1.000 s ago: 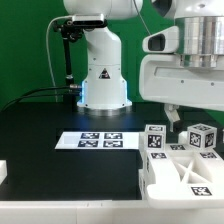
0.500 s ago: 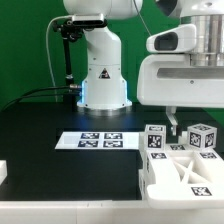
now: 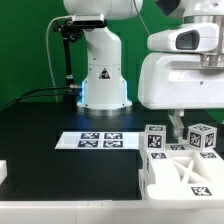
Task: Assemble chair
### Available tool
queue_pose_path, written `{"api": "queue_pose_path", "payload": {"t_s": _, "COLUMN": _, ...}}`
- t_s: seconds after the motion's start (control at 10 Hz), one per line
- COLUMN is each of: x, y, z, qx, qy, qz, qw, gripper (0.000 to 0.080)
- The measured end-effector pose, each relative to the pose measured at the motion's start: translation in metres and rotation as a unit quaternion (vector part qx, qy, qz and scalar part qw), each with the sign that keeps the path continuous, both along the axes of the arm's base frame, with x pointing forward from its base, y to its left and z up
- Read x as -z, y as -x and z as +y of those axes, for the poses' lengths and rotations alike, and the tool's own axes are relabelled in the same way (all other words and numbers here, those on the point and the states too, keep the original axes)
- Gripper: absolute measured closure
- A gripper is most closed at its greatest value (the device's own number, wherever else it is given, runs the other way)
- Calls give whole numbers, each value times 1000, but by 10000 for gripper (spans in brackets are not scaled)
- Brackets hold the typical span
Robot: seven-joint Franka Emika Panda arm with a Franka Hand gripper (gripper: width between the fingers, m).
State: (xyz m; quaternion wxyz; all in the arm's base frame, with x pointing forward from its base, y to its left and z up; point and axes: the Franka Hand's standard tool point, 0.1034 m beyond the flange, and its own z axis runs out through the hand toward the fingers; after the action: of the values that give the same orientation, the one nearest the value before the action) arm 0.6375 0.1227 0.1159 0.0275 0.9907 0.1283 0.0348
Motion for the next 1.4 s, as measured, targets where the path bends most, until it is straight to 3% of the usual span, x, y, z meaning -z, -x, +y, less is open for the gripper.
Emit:
{"api": "queue_pose_path", "payload": {"t_s": 0.1, "x": 0, "y": 0, "z": 0, "qx": 15, "qy": -1, "qz": -1, "qw": 1000, "gripper": 373}}
{"api": "queue_pose_path", "payload": {"t_s": 0.2, "x": 0, "y": 0, "z": 0, "qx": 15, "qy": -1, "qz": -1, "qw": 1000, "gripper": 373}}
{"api": "queue_pose_path", "payload": {"t_s": 0.3, "x": 0, "y": 0, "z": 0, "qx": 35, "qy": -3, "qz": -2, "qw": 999, "gripper": 514}}
{"api": "queue_pose_path", "payload": {"t_s": 0.7, "x": 0, "y": 0, "z": 0, "qx": 178, "qy": -14, "qz": -8, "qw": 984, "gripper": 514}}
{"api": "queue_pose_path", "payload": {"t_s": 1.0, "x": 0, "y": 1, "z": 2, "qx": 306, "qy": -22, "qz": -14, "qw": 952, "gripper": 514}}
{"api": "queue_pose_path", "payload": {"t_s": 1.1, "x": 0, "y": 1, "z": 1, "qx": 376, "qy": -27, "qz": -18, "qw": 926, "gripper": 514}}
{"api": "queue_pose_path", "payload": {"t_s": 1.4, "x": 0, "y": 0, "z": -1, "qx": 369, "qy": -26, "qz": -17, "qw": 929, "gripper": 512}}
